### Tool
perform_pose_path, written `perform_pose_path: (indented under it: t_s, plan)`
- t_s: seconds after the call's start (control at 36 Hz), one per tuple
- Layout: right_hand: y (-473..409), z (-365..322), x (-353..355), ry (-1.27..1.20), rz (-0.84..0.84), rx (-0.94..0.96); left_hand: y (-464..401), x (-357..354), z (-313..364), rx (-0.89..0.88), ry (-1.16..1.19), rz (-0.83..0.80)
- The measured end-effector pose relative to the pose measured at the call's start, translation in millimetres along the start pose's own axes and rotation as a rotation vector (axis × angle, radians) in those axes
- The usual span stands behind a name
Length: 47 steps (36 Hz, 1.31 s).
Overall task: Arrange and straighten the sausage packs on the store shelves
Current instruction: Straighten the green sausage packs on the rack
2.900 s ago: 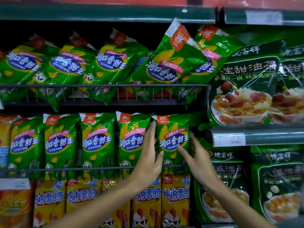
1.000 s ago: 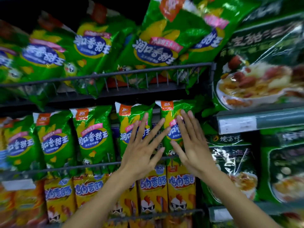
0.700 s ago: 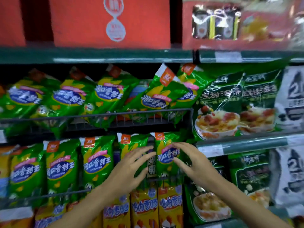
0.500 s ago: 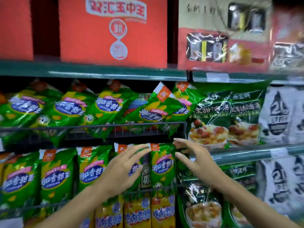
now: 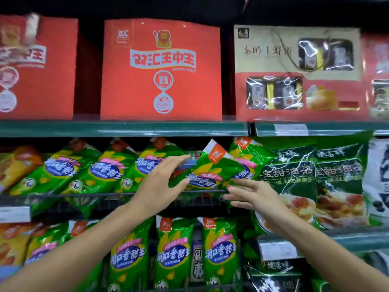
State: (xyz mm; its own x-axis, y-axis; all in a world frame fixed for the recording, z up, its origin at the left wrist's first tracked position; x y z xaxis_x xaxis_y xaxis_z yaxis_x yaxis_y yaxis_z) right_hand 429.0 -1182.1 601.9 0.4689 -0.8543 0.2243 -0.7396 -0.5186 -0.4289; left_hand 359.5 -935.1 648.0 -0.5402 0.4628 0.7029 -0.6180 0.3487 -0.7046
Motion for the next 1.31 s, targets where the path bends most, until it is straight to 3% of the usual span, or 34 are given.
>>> perform_pose_path:
  t_s: [0.14, 0.25, 0.44, 0.75, 0.94, 1.31]
  plan:
    - [-13, 1, -1, -0.134, -0.013, -0.008, -26, 2, 10, 0.055, -0.056, -0.089]
    - [-22, 0, -11, -0.119, -0.088, -0.011, -36, 4, 8, 0.085, -0.132, -0.174]
    - [-27, -1, -17, -0.094, -0.043, 0.058, -44, 13, -11, 0.115, -0.196, -0.276]
    - [-57, -10, -33, 0.229, 0.004, 0.156, -26, 34, -45, 0.147, 0.08, -0.166]
    - [-79, -16, -55, 0.447, 0.004, 0.145, -18, 36, -48, 0.12, 0.108, -0.138]
    - [-79, -55, -55, 0.446, 0.209, 0.368, -21, 45, -45, 0.073, 0.338, 0.017]
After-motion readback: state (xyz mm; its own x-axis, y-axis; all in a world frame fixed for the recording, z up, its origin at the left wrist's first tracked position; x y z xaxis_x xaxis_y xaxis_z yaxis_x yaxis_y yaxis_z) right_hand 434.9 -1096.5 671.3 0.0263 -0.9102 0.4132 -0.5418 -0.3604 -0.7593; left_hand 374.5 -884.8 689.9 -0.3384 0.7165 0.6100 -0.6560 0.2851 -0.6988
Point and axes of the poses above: each hand's wrist, its own y-axis away from the middle knuckle, its own x-axis out of the back of the hand, z = x × y, the point moved 5 cm from there along -y, towards the middle knuckle, and after that the axes turned 14 degrees about -z, right-handed, at the moved point
